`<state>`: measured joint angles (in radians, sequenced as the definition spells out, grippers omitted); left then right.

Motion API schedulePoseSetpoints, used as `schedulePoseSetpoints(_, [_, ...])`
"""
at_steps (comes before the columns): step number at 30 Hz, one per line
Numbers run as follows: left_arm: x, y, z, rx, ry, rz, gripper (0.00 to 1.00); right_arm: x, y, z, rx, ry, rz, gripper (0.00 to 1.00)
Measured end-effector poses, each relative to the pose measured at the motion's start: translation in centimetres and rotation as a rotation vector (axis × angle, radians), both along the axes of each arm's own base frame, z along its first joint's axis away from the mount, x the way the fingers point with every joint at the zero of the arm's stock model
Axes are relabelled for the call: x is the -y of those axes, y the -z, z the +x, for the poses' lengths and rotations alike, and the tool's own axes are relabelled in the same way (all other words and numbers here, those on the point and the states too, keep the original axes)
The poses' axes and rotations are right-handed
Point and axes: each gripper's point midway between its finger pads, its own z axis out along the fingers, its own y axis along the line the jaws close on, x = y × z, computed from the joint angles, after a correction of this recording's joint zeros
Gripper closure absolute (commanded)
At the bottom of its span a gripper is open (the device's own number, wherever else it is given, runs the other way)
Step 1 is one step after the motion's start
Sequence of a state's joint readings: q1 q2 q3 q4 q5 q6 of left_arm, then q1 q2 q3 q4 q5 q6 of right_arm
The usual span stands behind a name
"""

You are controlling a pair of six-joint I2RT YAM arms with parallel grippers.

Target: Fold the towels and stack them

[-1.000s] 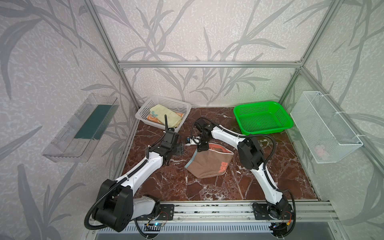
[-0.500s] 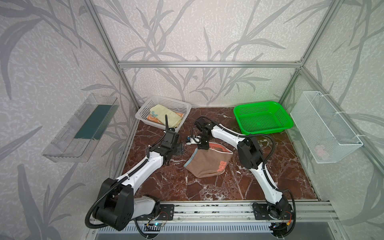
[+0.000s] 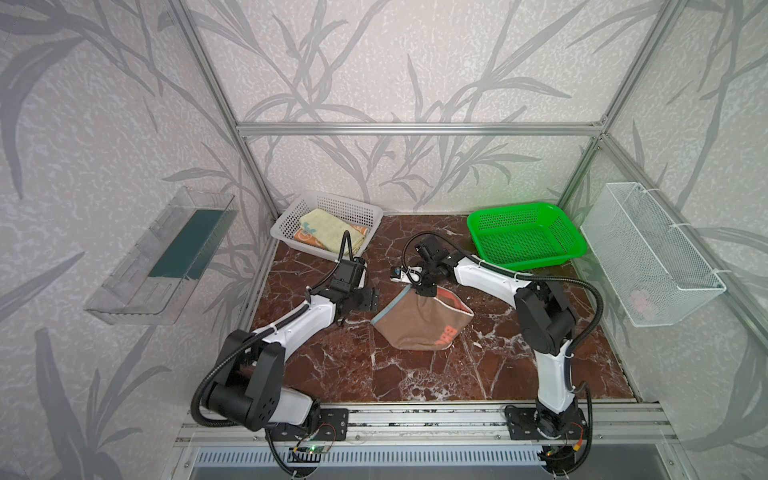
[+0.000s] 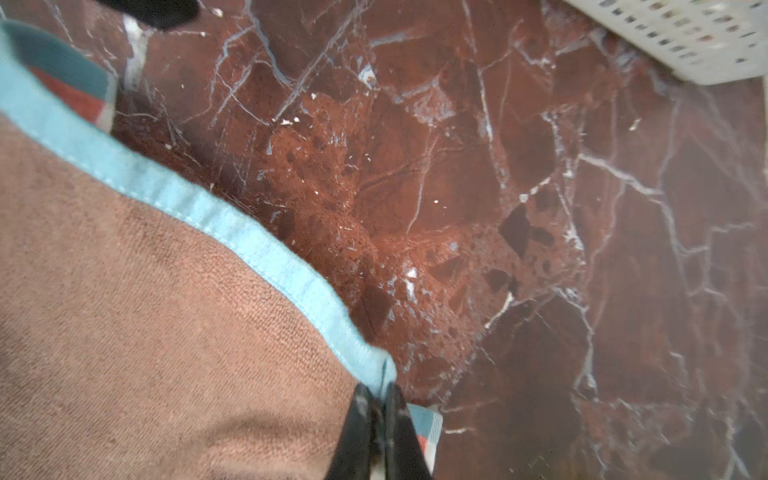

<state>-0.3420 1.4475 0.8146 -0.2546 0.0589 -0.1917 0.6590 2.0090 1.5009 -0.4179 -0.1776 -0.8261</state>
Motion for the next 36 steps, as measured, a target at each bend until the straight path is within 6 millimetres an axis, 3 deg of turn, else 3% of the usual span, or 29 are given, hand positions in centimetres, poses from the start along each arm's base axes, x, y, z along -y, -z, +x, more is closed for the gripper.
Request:
schedulePoseSetpoints(12, [3.5, 0.1, 2.1, -0.002, 0.207, -0.037, 0.12, 4.1, -0.6, 0.7, 0.093, 0.1, 0.009, 1.0])
schedulePoseSetpoints(19, [5.5, -2.7, 3.5, 0.057, 0.295, -0.083, 0.12, 7.0, -2.2, -1.6, 0.157, 0.102, 0.01, 1.0])
schedulePoseSetpoints(29, [7.9, -6.6, 4.6, 0.163, 0.463, -0.054, 0.12, 10.5, -8.4, -4.1, 0.292, 0.116, 0.156, 1.0])
schedulePoseSetpoints(32, [9.0, -7.5, 4.4, 0.174, 0.548, -0.045, 0.13, 11.3, -8.7, -4.6, 0.299, 0.122, 0.166, 1.0])
schedulePoseSetpoints(36, [10.4, -7.4, 4.7, 0.134, 0.636, -0.021, 0.15, 12.0, -7.6, -5.2, 0.265, 0.139, 0.136, 1.0])
